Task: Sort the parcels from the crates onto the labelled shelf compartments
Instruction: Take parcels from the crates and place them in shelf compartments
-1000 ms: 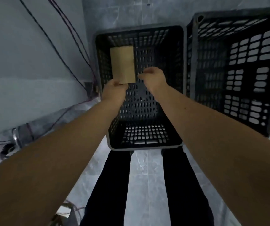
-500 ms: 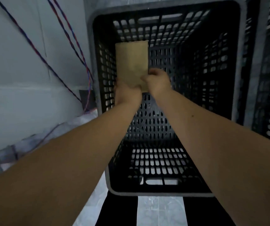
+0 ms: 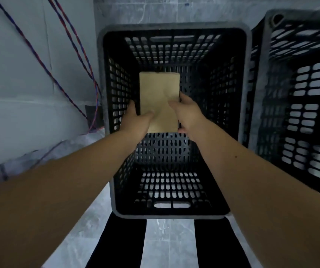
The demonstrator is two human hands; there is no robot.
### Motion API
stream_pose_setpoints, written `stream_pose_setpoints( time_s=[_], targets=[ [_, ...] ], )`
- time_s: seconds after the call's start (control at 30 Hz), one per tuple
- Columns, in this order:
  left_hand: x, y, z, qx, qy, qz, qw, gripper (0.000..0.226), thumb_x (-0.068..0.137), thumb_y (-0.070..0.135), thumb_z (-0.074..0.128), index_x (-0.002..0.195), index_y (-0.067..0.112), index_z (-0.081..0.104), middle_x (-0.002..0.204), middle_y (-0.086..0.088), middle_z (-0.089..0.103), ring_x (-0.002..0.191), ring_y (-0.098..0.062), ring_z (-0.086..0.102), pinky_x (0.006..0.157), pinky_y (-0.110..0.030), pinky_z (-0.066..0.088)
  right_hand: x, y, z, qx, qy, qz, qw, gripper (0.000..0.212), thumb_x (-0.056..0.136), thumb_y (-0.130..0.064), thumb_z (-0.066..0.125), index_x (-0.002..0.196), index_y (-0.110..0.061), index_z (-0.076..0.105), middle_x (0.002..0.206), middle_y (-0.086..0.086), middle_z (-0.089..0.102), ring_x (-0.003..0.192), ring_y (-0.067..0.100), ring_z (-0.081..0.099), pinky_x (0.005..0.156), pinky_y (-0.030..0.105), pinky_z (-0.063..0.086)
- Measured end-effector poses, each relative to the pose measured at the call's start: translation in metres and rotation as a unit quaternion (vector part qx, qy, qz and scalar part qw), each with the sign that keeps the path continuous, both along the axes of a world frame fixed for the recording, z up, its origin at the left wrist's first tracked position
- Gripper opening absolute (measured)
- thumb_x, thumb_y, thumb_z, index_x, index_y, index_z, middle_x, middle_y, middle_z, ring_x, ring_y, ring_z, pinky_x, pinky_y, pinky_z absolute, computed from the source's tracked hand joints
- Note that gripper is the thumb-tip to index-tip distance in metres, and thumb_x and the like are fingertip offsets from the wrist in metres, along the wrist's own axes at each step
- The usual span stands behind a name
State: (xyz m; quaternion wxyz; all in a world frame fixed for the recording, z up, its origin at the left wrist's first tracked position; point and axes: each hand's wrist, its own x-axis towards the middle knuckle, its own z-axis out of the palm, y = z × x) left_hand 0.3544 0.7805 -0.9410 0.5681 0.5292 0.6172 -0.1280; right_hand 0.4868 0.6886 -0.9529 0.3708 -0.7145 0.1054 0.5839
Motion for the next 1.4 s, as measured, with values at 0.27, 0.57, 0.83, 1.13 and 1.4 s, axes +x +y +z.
stream_pose_setpoints(
  time_s=[0.27,0.57,0.83,1.13,1.4],
  targets=[
    [-0.018,-0.016,0.101,0.011,-0.058,0.060,0.996,0.036,0.101,0.035,0.066,0.137,0.033,0.067,0.125,0.012,0.073,0.114,-0.013,0.070,0.107,-0.040,0.054,0.005,-0.024,0.113,-0.005,0.077,-0.051,0.996,0.029,0.104,-0.053,0.055,0.128,-0.037,0.057,0.110,-0.007,0.068,0.095,0.020,0.065,0.071,0.043,0.054],
    [0.015,-0.023,0.316,0.019,-0.135,0.159,0.978,0.039,0.100,0.058,0.053,0.108,0.025,0.073,0.119,-0.003,0.075,0.114,-0.022,0.071,0.103,-0.045,0.056,0.045,-0.043,0.310,0.054,0.061,-0.105,0.991,0.045,0.105,-0.062,0.043,0.125,-0.030,0.066,0.125,-0.001,0.071,0.114,0.028,0.068,0.102,0.056,0.053],
    [0.049,-0.018,0.539,0.079,-0.256,0.165,0.949,0.027,0.112,0.042,0.040,0.104,0.033,0.064,0.085,0.019,0.078,0.089,0.003,0.073,0.083,-0.018,0.057,0.075,-0.040,0.523,0.160,-0.089,-0.118,0.976,0.038,0.106,-0.046,0.054,0.115,-0.015,0.073,0.108,0.007,0.080,0.099,0.025,0.077,0.081,0.039,0.063],
    [0.068,-0.054,0.753,0.141,-0.407,0.107,0.896,0.034,0.111,0.035,0.047,0.112,0.012,0.071,0.103,0.002,0.079,0.102,-0.011,0.074,0.087,-0.025,0.059,0.112,-0.083,0.758,0.320,-0.213,-0.075,0.920,0.020,0.104,-0.018,0.059,0.109,-0.008,0.076,0.096,0.011,0.078,0.087,0.025,0.073,0.089,0.049,0.063],
    [0.084,-0.082,0.886,0.248,-0.477,0.081,0.839,0.046,0.108,0.048,0.048,0.117,0.014,0.077,0.115,-0.004,0.079,0.108,-0.018,0.073,0.100,-0.043,0.053,0.130,-0.129,0.914,0.416,-0.313,-0.039,0.853,0.017,0.095,-0.005,0.063,0.102,-0.007,0.078,0.081,0.003,0.077,0.069,0.020,0.069,0.068,0.036,0.058]
  ],
)
